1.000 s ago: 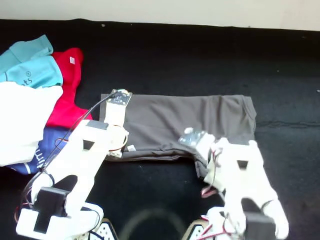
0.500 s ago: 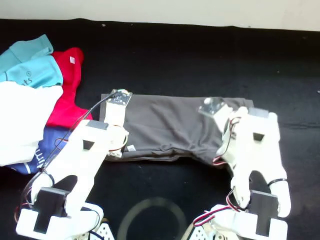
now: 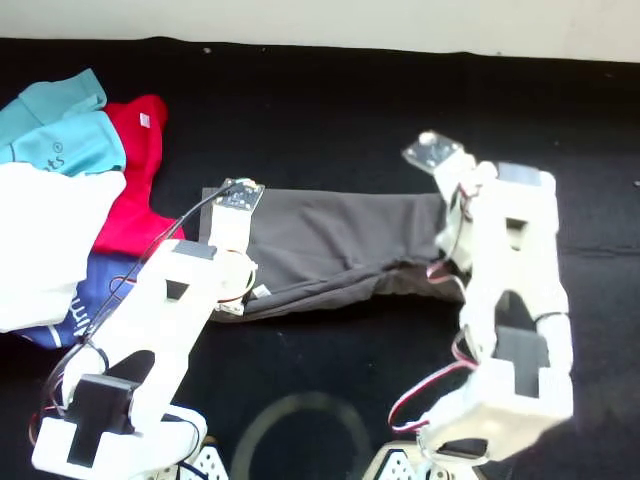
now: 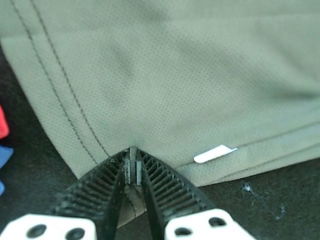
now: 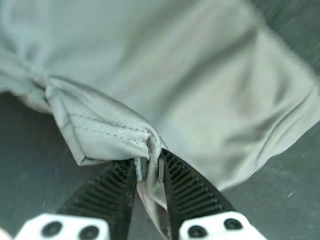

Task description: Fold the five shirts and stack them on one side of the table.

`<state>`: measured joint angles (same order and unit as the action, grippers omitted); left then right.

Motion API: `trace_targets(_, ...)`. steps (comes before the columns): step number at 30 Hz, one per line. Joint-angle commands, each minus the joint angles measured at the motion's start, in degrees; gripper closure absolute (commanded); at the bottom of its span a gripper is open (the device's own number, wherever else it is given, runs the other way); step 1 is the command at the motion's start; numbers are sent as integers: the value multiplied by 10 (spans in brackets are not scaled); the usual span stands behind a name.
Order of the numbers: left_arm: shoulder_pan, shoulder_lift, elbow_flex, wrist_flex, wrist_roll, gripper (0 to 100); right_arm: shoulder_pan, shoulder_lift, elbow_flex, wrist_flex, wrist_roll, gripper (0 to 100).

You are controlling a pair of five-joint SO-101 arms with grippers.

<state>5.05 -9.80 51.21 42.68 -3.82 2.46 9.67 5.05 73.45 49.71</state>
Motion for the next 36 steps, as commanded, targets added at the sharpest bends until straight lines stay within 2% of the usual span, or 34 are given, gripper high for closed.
trace_targets(1, 7, 0, 1, -13, -4, 991, -28, 58, -94, -2, -32, 990)
trace_targets(4, 7, 0, 1, -13, -4, 991, -40, 114, -134, -2, -46, 978)
trace_targets(10, 7, 0, 1, -13, -4, 991, -37, 163, -182, -2, -91, 793)
trace_targets(18, 7, 0, 1, -13, -4, 991, 8, 162, -288, -1, -223, 793)
trace_targets(21, 7, 0, 1, -13, -4, 991, 22, 161, -323, 42, -233, 793)
trace_targets(24, 7, 0, 1, -13, -4, 991, 15, 161, -356, 157, -205, 837)
trace_targets(27, 7, 0, 1, -13, -4, 991, -10, 166, -359, 216, -183, 982)
trace_targets(31, 7, 0, 1, -13, -4, 991, -45, 166, -310, 184, -204, 981)
trace_targets(36, 7, 0, 1, -13, -4, 991, -74, 166, -205, 60, -281, 991)
